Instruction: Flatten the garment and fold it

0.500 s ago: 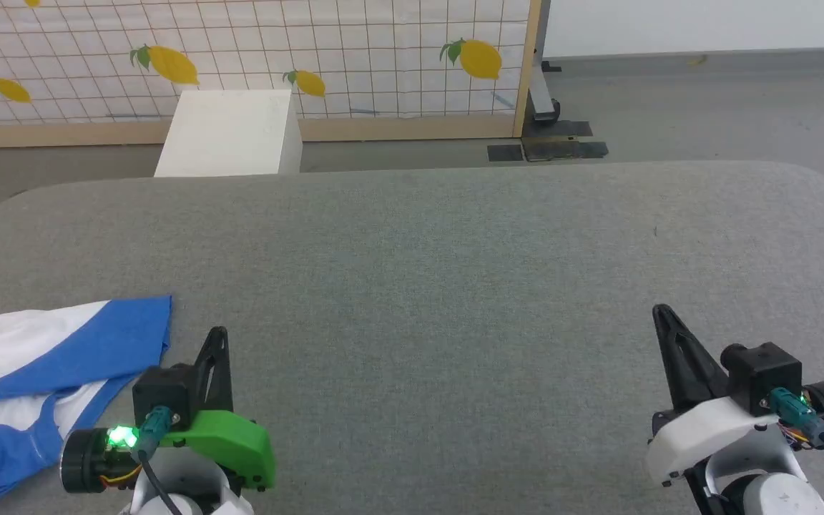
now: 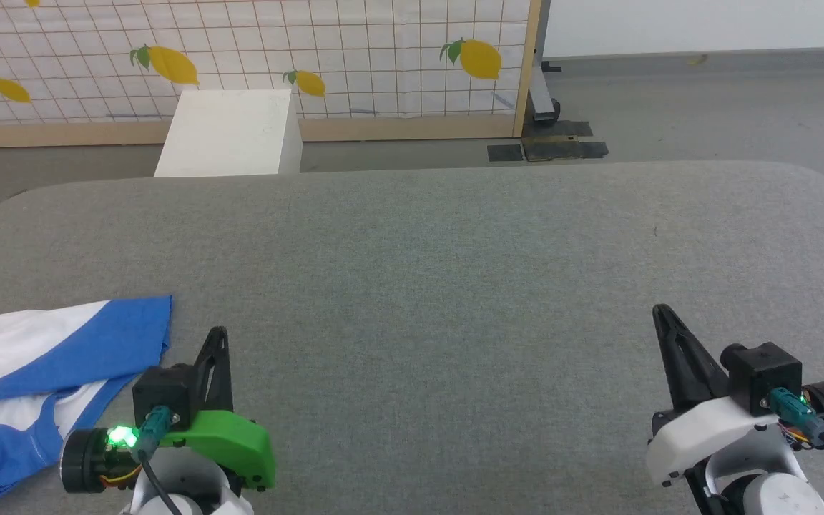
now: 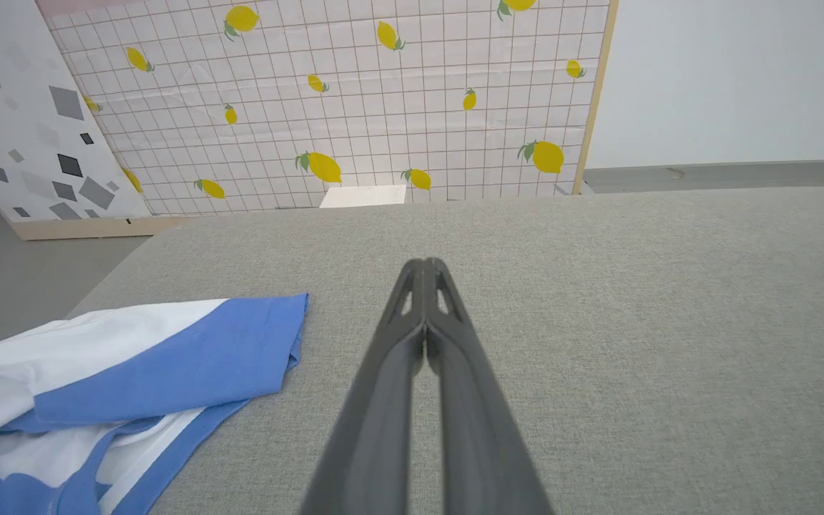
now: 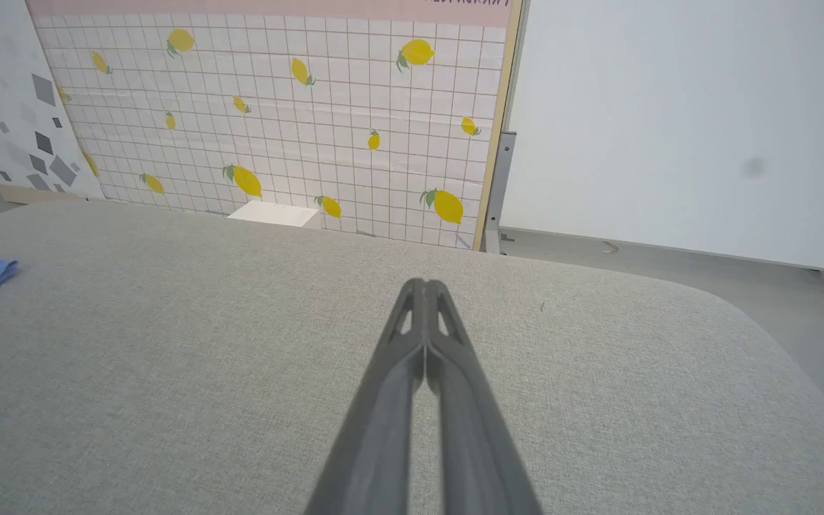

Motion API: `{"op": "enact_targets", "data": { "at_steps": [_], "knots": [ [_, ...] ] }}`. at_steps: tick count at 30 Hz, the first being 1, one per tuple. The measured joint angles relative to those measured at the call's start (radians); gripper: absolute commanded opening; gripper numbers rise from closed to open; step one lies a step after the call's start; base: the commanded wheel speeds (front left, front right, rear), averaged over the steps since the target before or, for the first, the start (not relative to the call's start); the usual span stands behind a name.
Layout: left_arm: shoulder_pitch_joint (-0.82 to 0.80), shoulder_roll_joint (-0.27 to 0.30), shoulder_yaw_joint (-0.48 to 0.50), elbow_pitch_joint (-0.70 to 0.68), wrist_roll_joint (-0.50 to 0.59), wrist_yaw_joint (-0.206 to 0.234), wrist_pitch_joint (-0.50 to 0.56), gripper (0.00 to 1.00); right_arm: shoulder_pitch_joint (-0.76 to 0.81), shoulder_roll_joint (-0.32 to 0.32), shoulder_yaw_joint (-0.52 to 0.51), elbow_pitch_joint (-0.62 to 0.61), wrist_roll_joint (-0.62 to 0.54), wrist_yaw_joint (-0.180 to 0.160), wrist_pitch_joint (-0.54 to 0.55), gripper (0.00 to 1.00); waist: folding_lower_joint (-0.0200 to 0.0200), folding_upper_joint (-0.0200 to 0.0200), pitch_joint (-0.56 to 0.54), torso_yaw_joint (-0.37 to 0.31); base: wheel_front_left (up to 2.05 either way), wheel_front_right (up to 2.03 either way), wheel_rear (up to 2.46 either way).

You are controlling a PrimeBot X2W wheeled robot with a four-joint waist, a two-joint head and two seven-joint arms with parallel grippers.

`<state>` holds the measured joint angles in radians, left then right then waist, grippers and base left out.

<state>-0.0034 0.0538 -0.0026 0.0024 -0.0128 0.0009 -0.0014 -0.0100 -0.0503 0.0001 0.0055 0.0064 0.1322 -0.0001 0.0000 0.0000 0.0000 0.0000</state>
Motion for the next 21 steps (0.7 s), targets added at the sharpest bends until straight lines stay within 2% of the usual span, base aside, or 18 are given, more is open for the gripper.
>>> {"op": "enact_targets", "data": {
  "at_steps": [21],
  "knots": [
    [0.0,0.0,0.0,0.0,0.0,0.0,0.0,0.0,0.0,0.0,0.0,0.0,0.0,0.0,0.0,0.0,0.0,0.0,0.0,0.0,0.0,0.0,0.0]
  ]
}}
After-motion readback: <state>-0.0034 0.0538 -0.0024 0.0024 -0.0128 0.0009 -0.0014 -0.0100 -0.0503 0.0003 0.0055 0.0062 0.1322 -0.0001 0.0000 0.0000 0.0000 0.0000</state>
